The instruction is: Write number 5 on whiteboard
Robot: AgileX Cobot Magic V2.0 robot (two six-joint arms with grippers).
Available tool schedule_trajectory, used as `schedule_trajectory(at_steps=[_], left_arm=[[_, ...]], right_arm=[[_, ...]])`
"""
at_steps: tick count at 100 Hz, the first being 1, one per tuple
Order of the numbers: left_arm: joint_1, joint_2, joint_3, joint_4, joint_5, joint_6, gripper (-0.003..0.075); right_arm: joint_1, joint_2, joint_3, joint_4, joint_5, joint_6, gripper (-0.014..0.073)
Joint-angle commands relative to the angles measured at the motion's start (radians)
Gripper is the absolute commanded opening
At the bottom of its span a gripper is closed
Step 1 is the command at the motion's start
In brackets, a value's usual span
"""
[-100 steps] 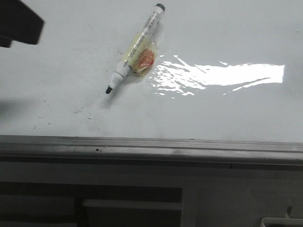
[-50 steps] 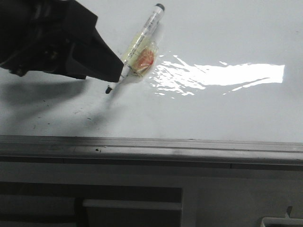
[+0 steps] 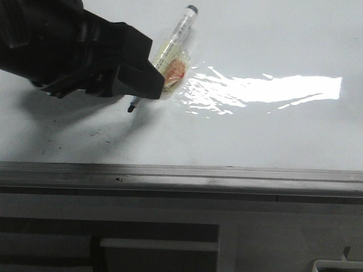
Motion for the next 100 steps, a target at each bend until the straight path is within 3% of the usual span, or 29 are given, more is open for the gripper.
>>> schedule_trajectory(at_steps=[1,14,29,41,69,87,100], left_arm=[[0.003,0.006,-0.029,-0.009,-0.083,0.003,0.0227],[0.003,0.008,-0.029,-0.009,-0.084,0.003,-0.0022],[0.003,-0.004,-0.029,0.008,-0.050,0.003,-0.0020],[0.003,-0.044,-0.029,0.084,0.070,0.003,-0.0020],[-0.032,-0.200,-0.029,0.291,0.256,0.063,-0.0020],[-0.127,-0.303,-0.029,0.306,0.297,0.244,-0.0020],[-0.196,-0.333,-0.029,0.308,0.277,0.275,-0.0020]], right_arm=[[0.002,0.019,-0.037,-0.018,-0.080,-0.009,0.0398],[0.002,0.019,-0.037,-0.018,-0.082,-0.009,0.0398],[0.003,0.019,-0.038,0.025,-0.080,-0.009,0.0398],[0.052,0.020,-0.054,0.035,-0.074,-0.036,0.0398],[0.317,0.103,-0.094,0.088,-0.076,-0.097,0.0398],[0.485,0.189,-0.136,0.085,-0.152,-0.097,0.0398],[0.600,0.274,-0.162,0.069,-0.223,-0.097,0.0398]])
